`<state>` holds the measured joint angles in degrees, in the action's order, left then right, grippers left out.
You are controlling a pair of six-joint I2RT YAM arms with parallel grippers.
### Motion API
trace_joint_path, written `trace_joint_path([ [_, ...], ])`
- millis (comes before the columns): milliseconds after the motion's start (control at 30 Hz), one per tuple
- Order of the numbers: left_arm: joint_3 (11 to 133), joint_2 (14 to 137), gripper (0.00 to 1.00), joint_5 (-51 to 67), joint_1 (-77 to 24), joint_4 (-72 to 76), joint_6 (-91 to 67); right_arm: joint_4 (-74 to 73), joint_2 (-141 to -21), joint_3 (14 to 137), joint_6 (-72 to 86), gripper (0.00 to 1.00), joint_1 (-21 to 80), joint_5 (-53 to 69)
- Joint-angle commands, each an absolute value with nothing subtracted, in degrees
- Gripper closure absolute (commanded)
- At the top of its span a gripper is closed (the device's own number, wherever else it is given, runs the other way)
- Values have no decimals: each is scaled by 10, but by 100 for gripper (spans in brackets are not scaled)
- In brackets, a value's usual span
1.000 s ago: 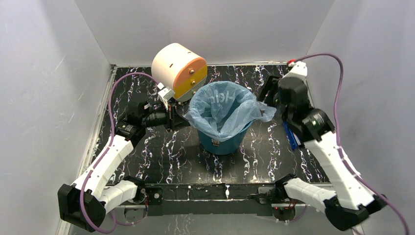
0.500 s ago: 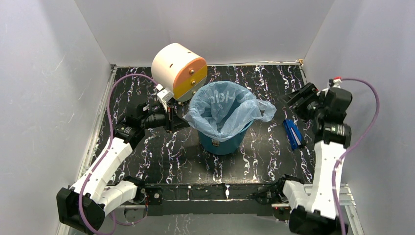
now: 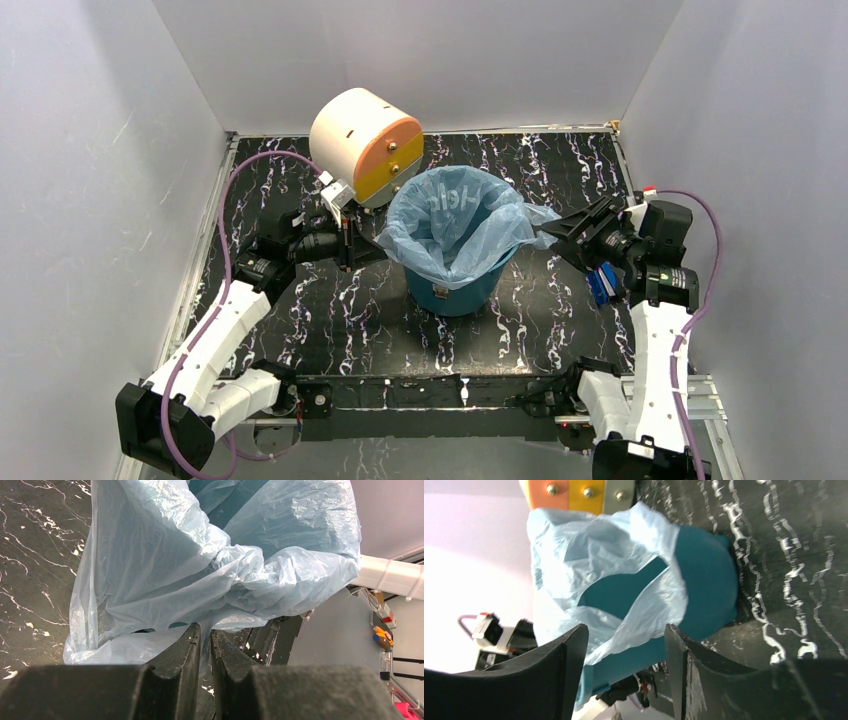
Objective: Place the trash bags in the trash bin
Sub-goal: Place the trash bag in the trash bin.
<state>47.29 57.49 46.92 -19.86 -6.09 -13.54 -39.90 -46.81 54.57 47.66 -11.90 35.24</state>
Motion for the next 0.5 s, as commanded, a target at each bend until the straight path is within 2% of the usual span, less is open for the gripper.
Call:
trace_joint_path([
  [0, 472, 567, 87, 477, -201, -56, -132, -363, -463, 543, 506, 34, -98, 439],
  [100, 469, 564, 87, 477, -200, -56, -132, -379, -456, 549, 493, 34, -89, 419],
  [300, 469, 563, 87, 478, -200, -56, -132, -360, -468, 530, 527, 34, -84, 475],
  [467, 469, 563, 87, 476, -200, -56, -132, -398, -466, 540, 517, 35, -82, 445],
])
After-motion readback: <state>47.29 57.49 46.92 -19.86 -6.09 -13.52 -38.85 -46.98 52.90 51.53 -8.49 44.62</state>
